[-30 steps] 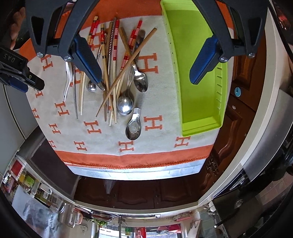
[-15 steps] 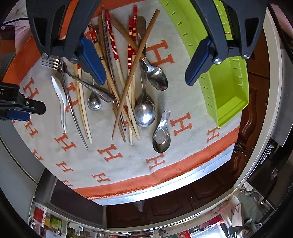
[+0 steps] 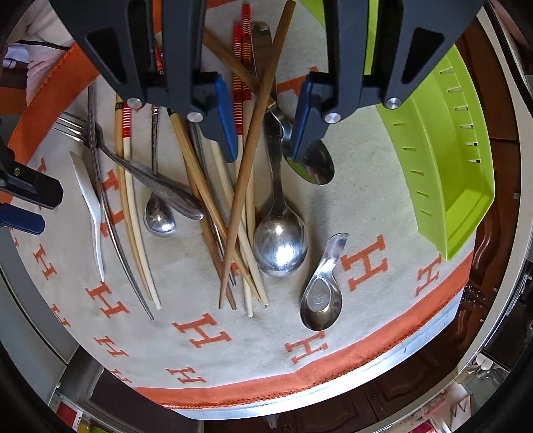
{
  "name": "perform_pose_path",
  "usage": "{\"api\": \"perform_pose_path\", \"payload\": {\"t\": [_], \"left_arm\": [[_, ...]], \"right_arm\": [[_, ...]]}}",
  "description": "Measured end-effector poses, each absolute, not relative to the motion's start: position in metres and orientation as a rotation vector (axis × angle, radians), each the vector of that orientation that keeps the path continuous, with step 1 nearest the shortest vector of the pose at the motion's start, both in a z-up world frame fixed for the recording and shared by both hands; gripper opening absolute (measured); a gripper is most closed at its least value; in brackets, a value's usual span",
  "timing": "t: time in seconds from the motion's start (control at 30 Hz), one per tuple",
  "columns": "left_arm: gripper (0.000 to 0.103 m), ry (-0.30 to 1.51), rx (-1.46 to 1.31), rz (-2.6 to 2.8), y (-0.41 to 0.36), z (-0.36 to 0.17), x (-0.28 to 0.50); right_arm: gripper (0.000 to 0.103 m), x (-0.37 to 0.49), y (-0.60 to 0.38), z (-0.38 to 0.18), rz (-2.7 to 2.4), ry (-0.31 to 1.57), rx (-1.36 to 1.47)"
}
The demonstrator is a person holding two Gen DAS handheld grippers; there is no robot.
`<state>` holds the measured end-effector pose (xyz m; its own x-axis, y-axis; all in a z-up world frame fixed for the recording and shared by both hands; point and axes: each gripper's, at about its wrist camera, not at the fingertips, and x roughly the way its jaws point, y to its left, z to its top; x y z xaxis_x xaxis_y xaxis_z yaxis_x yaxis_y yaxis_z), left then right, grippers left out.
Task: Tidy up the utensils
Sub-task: 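Lower the left gripper onto a plain wooden chopstick and grasp it, then carry the wooden chopstick with the left gripper into the green tray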
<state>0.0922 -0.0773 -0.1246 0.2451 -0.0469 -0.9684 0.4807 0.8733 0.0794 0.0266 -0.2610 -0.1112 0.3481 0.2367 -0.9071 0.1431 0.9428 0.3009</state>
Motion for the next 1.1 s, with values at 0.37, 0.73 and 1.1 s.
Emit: {"api": "perform_pose_path", "payload": {"t": [0.37,0.73,1.1], "left_arm": [[0.005,1.288,0.320,-0.328,-0.066,-0.114,0.098],[0.005,1.228,0.068,-0.216,0.010,-0.054,0.083],[0.005,1.172,-0.027,-0.009,0.100,-0.057,0.082]], "right_arm": [[0.077,0.029,-0.244,-0.104,0.105,1.199,0.305],[0.059,0.042,-0.191,-0.100,0.280,1.195,0.203],[0.045,0.060,-0.150,-0.121,0.264,1.257,0.122]]}}
